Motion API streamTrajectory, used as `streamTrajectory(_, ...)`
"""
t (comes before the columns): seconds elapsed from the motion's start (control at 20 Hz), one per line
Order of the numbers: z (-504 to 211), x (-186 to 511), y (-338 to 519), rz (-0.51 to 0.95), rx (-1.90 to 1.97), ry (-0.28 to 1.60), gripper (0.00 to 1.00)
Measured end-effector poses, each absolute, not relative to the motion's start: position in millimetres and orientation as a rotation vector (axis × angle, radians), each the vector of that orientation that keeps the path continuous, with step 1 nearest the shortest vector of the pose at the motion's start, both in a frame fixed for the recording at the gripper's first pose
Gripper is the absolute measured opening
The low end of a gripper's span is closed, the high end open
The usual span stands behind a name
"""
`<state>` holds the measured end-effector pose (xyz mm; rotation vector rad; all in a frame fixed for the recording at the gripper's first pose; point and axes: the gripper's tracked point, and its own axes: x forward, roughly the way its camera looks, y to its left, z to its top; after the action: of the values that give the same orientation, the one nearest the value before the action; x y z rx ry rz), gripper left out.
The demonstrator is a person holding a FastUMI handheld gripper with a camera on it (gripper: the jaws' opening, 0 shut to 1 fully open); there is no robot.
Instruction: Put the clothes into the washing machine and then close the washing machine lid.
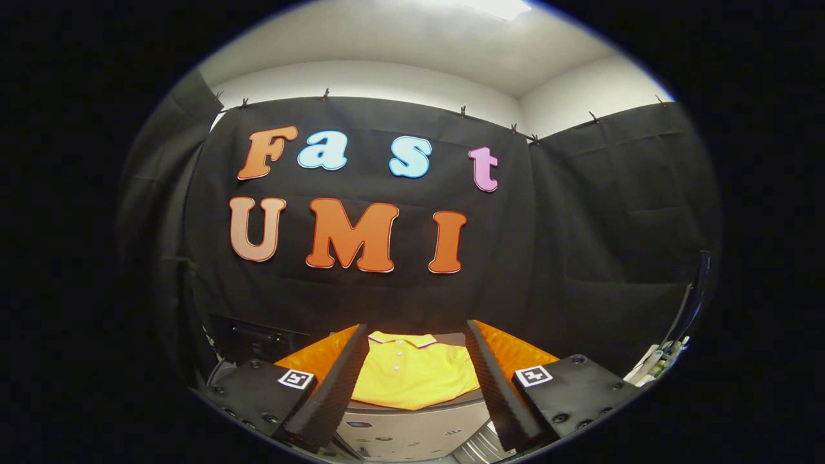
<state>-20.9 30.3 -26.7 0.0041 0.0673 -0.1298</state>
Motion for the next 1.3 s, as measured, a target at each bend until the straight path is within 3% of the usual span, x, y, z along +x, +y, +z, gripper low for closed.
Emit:
streamTrajectory(0.55,-57,97,48,-0.070,0.012,0.154,0.98)
streamTrajectory(1.3,-202,201,42,0.004,0.021,0.595,0.99)
